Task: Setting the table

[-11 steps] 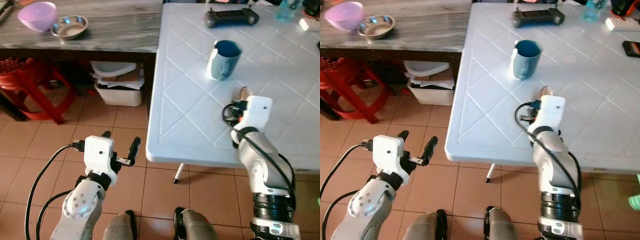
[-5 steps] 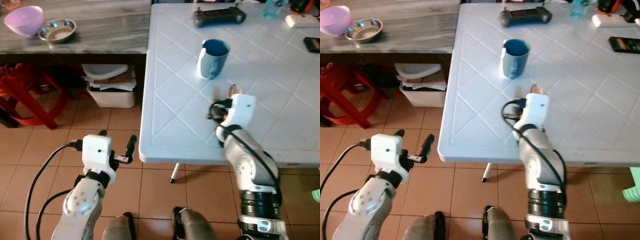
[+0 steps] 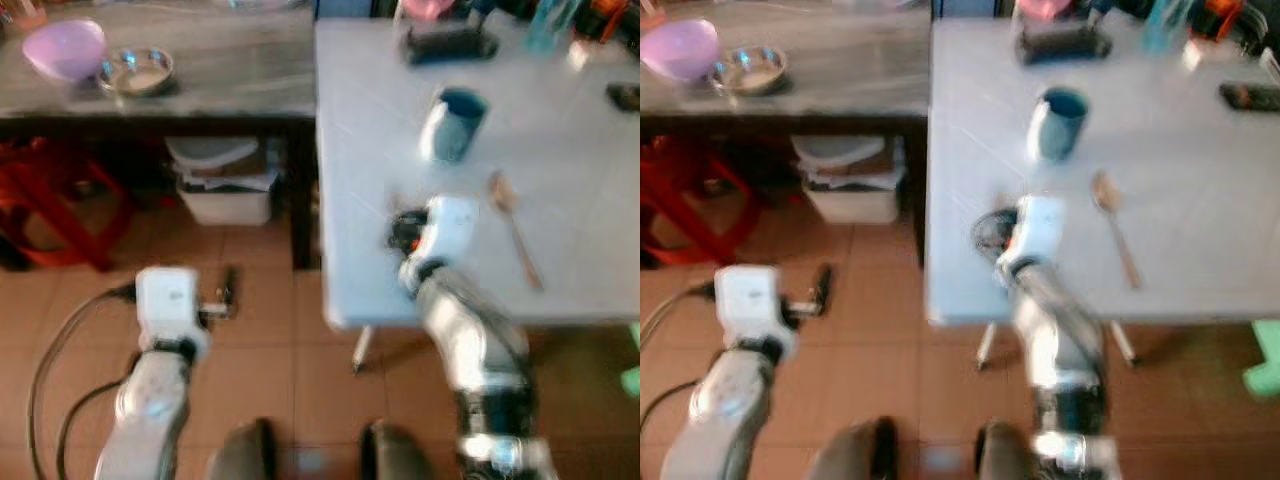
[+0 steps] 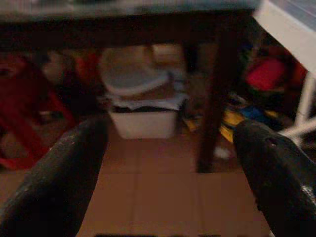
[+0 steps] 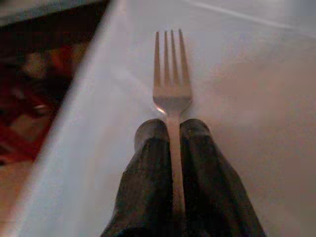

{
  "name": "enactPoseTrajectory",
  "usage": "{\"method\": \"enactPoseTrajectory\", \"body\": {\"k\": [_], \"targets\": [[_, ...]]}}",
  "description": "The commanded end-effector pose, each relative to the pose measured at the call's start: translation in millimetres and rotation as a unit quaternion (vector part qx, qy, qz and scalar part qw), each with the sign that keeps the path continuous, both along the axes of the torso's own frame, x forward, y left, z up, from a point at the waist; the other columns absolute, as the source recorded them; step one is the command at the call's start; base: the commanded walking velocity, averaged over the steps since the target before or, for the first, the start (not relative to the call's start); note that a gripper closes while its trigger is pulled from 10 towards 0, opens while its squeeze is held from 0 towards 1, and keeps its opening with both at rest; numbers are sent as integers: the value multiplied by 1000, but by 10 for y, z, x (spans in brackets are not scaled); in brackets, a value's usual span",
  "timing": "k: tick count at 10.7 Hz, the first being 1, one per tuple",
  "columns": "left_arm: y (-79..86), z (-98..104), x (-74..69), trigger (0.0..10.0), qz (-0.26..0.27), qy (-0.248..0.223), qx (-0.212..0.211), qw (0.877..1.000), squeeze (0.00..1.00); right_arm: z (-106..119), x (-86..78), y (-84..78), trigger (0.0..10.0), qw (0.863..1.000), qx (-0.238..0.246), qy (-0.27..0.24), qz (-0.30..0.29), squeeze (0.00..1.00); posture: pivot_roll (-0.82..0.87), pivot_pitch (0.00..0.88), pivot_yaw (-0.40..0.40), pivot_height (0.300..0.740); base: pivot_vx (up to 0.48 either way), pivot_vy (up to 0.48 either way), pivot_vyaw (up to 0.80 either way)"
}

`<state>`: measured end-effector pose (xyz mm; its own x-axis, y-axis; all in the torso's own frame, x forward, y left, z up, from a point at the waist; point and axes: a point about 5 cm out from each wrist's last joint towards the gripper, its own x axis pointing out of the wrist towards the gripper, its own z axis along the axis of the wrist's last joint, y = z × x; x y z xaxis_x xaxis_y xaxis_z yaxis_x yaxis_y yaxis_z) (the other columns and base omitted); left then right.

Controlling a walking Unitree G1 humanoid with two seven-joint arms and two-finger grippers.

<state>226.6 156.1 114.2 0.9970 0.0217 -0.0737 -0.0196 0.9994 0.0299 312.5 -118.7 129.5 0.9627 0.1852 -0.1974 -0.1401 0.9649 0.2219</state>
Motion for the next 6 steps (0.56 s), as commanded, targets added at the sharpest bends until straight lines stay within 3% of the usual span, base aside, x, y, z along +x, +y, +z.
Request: {"method": "enactPoseTrajectory", "body": {"k": [1,3,6], "targets": [[6,-29,36,10000,22,-2,-3,1000,0,-56,-37,-85,0,1000,-14,-12,-5,0,57,131,21,740,0,480,0],[16,-1,139,10000,27,-18,-22,999,0,-5,-110,-236,0,996,-50,-75,-23,0,54,115,19,740,0,480,0],[-52,46,208,10000,-1,-41,-34,999,0,43,-136,-325,0,992,-57,-106,-45,0,40,89,25,740,0,480,0]]}}
